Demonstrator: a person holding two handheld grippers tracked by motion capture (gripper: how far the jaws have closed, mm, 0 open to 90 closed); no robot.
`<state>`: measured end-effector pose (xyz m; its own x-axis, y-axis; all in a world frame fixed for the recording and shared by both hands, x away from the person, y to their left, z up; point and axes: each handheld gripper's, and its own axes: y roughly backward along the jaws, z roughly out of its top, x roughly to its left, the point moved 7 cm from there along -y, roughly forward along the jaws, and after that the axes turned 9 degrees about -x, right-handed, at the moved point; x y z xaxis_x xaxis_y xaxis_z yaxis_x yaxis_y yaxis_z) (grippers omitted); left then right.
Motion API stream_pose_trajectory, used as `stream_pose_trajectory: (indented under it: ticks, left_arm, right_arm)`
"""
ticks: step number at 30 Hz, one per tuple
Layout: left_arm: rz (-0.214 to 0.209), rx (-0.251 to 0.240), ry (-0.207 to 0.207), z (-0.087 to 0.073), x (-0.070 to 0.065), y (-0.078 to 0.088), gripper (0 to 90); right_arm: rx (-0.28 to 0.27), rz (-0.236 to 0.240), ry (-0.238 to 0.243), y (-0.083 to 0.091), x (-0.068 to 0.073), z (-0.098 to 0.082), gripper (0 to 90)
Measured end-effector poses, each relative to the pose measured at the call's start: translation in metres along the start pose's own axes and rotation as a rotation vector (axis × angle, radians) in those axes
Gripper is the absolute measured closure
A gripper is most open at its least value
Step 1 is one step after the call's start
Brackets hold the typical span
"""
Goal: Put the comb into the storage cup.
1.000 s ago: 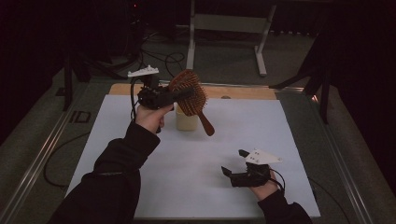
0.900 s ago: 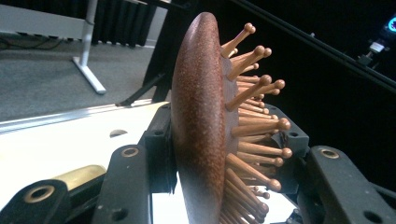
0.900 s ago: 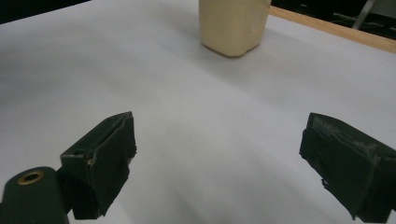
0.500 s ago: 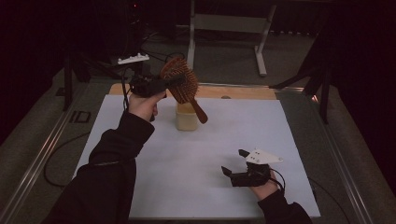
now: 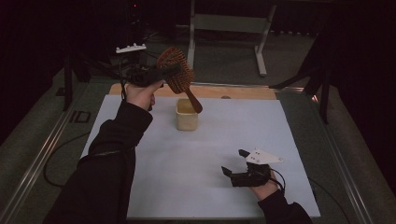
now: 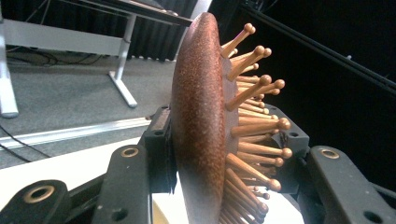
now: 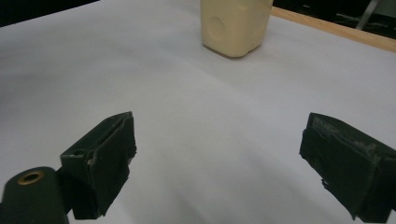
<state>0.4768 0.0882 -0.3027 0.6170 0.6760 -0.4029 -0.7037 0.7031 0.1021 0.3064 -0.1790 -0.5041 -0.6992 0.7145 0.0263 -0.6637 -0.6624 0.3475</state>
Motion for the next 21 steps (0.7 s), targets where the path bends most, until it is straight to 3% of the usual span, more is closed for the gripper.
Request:
stream_pose_trajectory:
  ticks: [13,17,21]
  left_arm:
    - [0.078,-0.017,0.001,-0.004,0.025,-0.006,53.8]
    - [0.108,-0.017,-0.016,-0.006,0.031,-0.01,53.8]
    - [0.116,-0.014,0.001,-0.01,0.037,-0.014,53.8]
  right_arm:
    - [0.002,0.006,-0.002,-0.001,0.001,0.0,9.6]
    - [0.003,0.008,0.002,-0.001,0.001,-0.001,9.6]
    - [0.001,0.011,0.0,0.0,0.001,0.0,9.6]
